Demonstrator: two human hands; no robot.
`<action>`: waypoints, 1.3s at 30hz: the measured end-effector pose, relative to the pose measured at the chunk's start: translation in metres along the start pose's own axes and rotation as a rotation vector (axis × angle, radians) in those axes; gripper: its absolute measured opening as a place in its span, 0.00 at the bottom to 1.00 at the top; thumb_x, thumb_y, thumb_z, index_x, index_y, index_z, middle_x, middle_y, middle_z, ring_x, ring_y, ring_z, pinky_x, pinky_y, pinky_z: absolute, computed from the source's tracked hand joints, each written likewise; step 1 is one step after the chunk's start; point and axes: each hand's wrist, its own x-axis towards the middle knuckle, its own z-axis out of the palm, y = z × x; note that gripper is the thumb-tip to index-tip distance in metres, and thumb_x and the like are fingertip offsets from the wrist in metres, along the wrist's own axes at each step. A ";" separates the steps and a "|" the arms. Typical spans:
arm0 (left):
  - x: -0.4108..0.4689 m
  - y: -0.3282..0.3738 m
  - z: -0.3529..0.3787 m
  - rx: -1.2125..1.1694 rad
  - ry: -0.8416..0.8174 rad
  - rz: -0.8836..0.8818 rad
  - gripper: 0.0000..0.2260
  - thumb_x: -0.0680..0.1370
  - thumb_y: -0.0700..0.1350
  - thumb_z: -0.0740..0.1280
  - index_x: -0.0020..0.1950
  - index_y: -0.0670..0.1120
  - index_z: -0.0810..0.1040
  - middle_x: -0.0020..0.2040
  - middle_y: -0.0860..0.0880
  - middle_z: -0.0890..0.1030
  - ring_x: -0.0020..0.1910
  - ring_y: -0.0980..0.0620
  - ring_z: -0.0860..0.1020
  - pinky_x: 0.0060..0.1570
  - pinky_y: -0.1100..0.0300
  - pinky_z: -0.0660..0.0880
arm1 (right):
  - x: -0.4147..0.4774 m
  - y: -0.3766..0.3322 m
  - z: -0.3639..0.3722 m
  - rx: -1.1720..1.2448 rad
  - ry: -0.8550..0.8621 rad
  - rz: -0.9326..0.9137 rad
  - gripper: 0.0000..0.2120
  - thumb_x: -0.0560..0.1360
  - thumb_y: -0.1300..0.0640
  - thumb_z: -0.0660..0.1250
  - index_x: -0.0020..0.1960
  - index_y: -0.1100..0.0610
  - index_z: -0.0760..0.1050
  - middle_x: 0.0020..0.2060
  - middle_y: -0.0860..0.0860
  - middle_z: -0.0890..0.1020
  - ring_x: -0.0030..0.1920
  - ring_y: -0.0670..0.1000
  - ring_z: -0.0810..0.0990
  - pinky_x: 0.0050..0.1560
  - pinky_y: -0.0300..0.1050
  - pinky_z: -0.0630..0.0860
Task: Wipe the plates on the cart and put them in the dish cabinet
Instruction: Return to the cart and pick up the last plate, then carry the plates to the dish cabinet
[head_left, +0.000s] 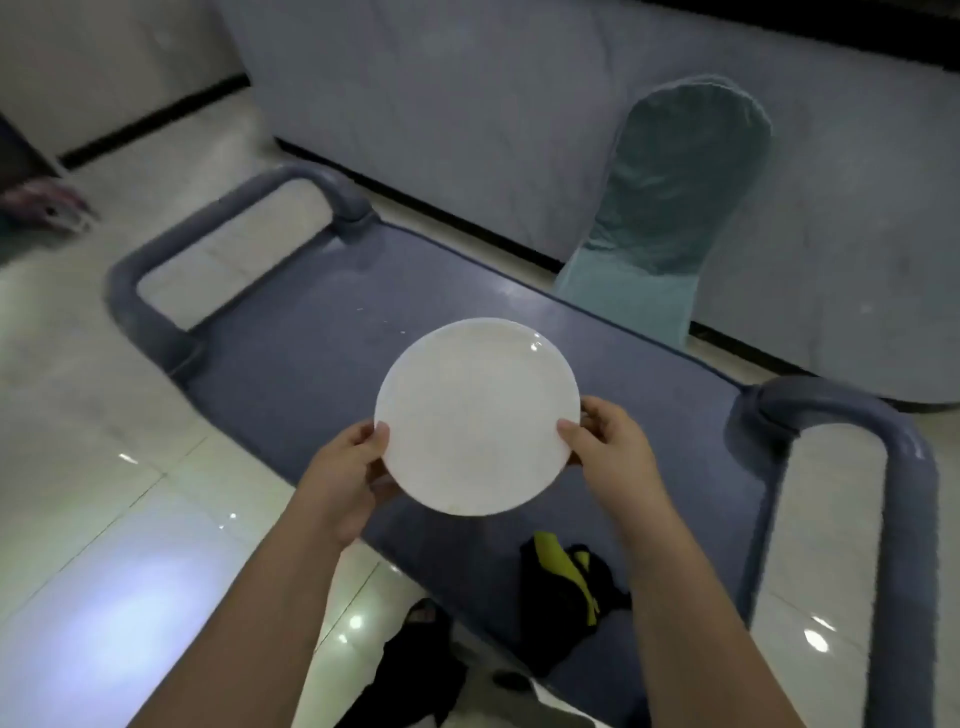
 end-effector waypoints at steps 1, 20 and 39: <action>-0.010 0.000 -0.023 -0.053 0.051 0.004 0.13 0.83 0.44 0.59 0.64 0.40 0.75 0.58 0.43 0.81 0.51 0.46 0.79 0.44 0.52 0.78 | -0.002 -0.006 0.022 -0.012 -0.065 -0.019 0.09 0.79 0.62 0.65 0.57 0.51 0.76 0.48 0.50 0.83 0.47 0.50 0.83 0.37 0.35 0.79; -0.187 0.017 -0.591 -0.506 0.826 0.338 0.09 0.81 0.44 0.63 0.55 0.41 0.80 0.44 0.49 0.84 0.40 0.51 0.81 0.34 0.59 0.78 | -0.204 -0.055 0.644 -0.203 -0.883 -0.284 0.07 0.78 0.61 0.65 0.48 0.53 0.80 0.38 0.61 0.74 0.40 0.51 0.76 0.47 0.50 0.81; -0.177 0.135 -1.085 -0.817 1.211 0.508 0.15 0.82 0.49 0.62 0.67 0.46 0.75 0.61 0.46 0.81 0.50 0.51 0.80 0.35 0.57 0.77 | -0.337 -0.126 1.223 -0.214 -1.246 -0.482 0.15 0.71 0.51 0.68 0.41 0.65 0.77 0.32 0.55 0.74 0.34 0.50 0.73 0.41 0.53 0.78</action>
